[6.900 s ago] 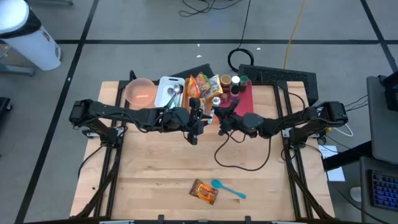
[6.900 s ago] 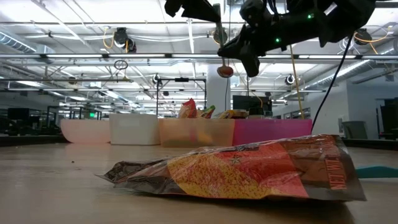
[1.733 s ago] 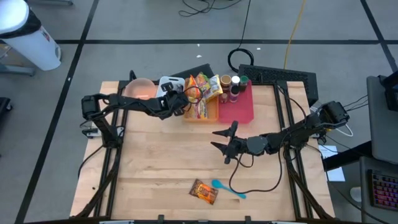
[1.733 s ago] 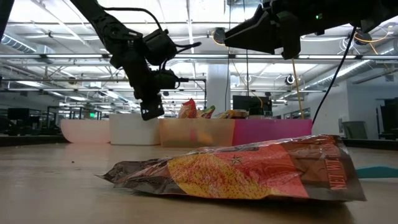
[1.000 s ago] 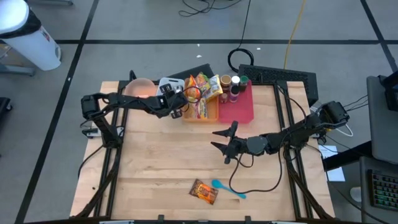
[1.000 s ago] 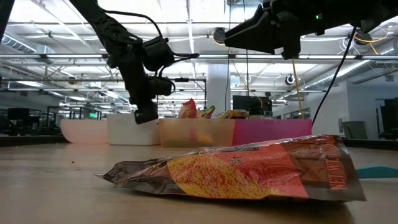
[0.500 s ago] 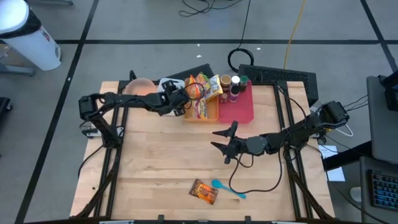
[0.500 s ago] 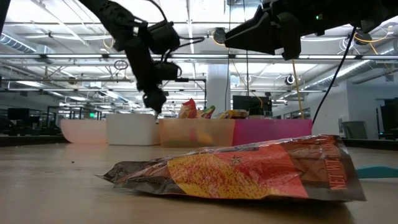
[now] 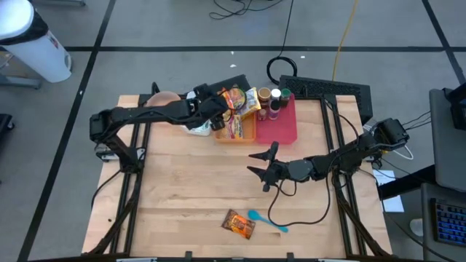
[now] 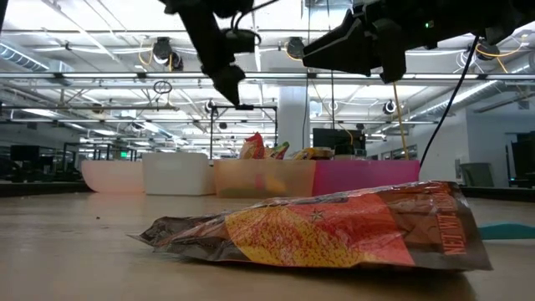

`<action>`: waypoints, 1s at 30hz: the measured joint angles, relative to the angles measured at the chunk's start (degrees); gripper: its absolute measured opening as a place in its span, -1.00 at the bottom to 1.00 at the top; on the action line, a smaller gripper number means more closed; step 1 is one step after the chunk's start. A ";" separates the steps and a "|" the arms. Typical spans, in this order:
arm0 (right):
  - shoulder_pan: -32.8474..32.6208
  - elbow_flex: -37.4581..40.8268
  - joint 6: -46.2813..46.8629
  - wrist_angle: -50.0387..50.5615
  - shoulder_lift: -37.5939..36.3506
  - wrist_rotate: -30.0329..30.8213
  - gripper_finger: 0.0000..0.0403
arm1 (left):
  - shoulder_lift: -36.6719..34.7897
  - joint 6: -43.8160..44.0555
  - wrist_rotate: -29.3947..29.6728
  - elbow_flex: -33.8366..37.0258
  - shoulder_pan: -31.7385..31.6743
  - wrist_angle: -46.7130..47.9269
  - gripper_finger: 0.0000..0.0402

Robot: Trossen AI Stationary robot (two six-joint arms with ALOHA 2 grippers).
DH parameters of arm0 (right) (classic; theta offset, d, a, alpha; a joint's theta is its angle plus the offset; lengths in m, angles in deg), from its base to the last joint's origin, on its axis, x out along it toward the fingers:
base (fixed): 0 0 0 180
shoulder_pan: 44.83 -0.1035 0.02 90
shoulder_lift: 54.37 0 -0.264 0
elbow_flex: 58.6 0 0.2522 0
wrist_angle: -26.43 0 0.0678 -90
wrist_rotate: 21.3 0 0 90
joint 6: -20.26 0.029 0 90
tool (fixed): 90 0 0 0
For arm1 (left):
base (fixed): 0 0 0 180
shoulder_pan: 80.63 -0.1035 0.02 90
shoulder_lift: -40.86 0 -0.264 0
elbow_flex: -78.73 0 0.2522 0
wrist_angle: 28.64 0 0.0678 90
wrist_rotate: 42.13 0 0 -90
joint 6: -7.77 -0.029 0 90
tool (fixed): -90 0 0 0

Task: Pick & Place Food Item
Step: Put the orange seasoning pack into the red bin

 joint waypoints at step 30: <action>4.72 0.00 6.38 4.07 0.00 -0.29 0.04 | -23.90 11.55 -32.01 16.54 6.63 -11.01 0.36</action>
